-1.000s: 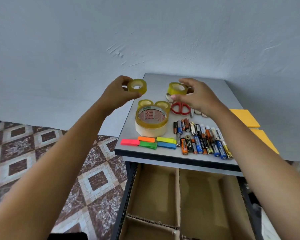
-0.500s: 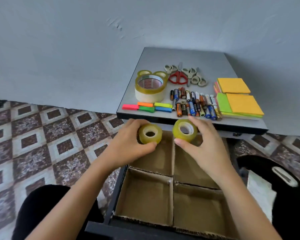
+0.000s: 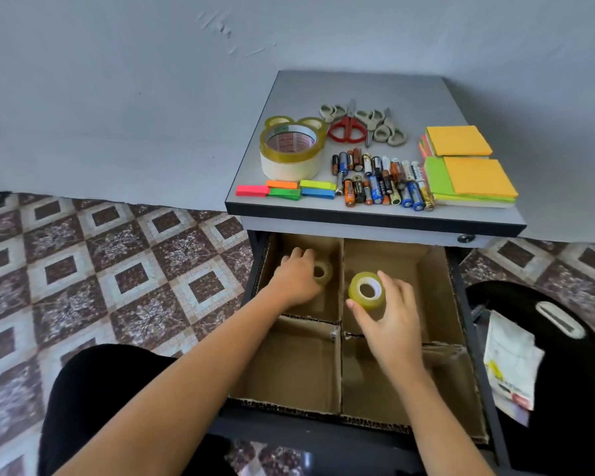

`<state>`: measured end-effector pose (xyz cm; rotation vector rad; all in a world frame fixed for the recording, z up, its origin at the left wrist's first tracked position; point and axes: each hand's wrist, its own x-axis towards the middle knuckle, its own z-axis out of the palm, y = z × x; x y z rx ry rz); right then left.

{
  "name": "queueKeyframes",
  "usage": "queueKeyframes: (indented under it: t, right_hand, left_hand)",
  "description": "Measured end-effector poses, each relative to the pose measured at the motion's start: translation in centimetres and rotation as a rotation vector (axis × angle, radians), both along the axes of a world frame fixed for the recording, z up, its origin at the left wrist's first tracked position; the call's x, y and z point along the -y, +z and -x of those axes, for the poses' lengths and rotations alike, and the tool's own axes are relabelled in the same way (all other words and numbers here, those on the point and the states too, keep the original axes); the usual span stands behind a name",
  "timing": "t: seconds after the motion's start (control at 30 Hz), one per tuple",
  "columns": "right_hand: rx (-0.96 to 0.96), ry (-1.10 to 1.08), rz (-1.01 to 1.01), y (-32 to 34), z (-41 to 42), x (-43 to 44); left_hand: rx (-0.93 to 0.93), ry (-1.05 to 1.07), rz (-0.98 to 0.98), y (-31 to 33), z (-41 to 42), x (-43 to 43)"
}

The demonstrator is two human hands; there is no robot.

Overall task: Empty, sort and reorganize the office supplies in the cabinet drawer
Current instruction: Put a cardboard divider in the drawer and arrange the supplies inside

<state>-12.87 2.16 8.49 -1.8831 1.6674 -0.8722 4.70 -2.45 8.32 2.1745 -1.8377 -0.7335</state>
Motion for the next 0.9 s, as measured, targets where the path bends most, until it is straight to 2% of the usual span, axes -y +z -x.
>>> queueKeyframes:
  t: [0.23,0.4,0.53,0.9]
  right_hand:
    - [-0.015,-0.012,0.026,-0.5,-0.2,0.0]
    - [-0.035,-0.013,0.056,-0.8,-0.3,0.1]
    - [-0.026,-0.016,0.048,-0.9,-0.3,0.1]
    - [0.042,0.0,-0.005,-0.2,0.0,0.0]
  left_hand:
    - [0.006,0.06,-0.085,-2.8,1.0,2.7]
    - [-0.167,0.155,-0.108,-2.8,1.3,3.1]
    - [-0.231,0.247,-0.068,-2.9,1.4,2.9]
    - [-0.24,0.151,0.008,-0.7,0.5,1.2]
